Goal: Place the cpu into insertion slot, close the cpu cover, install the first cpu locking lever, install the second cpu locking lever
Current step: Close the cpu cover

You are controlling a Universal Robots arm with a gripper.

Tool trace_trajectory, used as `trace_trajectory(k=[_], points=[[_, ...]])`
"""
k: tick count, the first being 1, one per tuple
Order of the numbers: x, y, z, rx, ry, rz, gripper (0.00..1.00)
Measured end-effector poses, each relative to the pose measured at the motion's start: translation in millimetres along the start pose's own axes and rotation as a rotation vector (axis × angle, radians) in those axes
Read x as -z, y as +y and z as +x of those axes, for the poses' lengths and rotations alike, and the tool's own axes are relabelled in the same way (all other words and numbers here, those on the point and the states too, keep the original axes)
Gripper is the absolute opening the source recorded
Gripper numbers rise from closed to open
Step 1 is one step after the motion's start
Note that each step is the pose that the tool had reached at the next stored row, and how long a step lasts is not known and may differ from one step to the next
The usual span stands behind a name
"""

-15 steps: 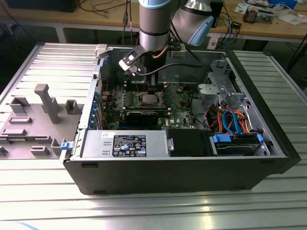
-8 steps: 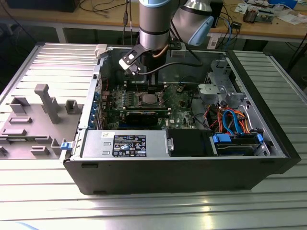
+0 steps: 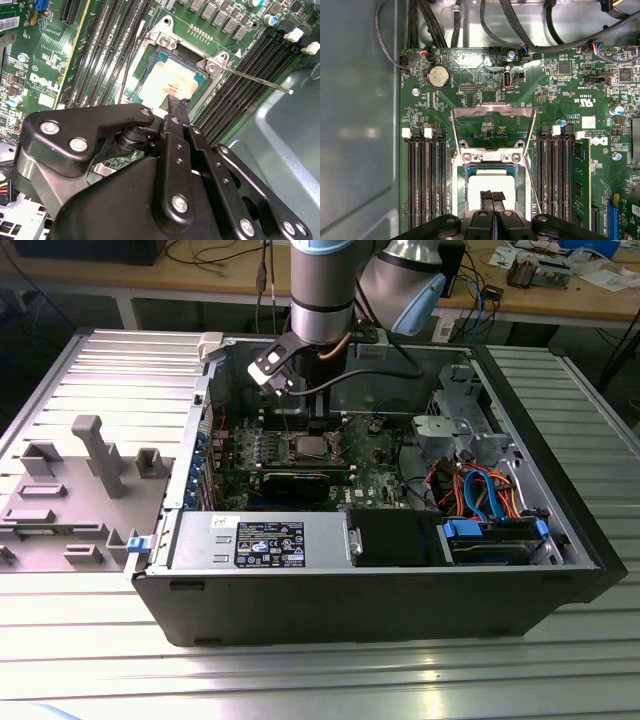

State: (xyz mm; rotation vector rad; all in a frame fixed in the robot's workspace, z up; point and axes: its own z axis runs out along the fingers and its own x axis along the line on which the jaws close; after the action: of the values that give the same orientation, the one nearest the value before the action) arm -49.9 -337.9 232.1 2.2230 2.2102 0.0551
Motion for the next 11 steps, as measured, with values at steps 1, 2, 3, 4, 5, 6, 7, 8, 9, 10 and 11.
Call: trace_trajectory(k=[1,2,3,4,5,6,7,8,9,10,11], points=[[0.7,0.0,0.0,0.000,-0.0001,0.0001,0.11],[1.8,0.1,0.0,0.000,-0.0001,-0.0001,0.11],[2.5,0.1,0.1,0.000,-0.0001,-0.0001,0.11],[3.1,0.1,0.1,0.000,-0.0001,-0.0001,0.11],[3.8,0.1,0.1,0.000,-0.0001,-0.0001,0.11],[4.3,0.1,0.1,0.000,-0.0001,-0.0001,0.11],[4.6,0.2,0.1,0.000,0.0001,-0.0002,0.11],[4.8,0.2,0.1,0.000,0.0001,-0.0002,0.11],[5.1,0.2,0.1,0.000,0.0000,-0.0001,0.11],[5.3,0.2,0.1,0.000,0.0000,-0.0001,0.11],[5.7,0.2,0.1,0.000,0.0000,-0.0001,0.11]])
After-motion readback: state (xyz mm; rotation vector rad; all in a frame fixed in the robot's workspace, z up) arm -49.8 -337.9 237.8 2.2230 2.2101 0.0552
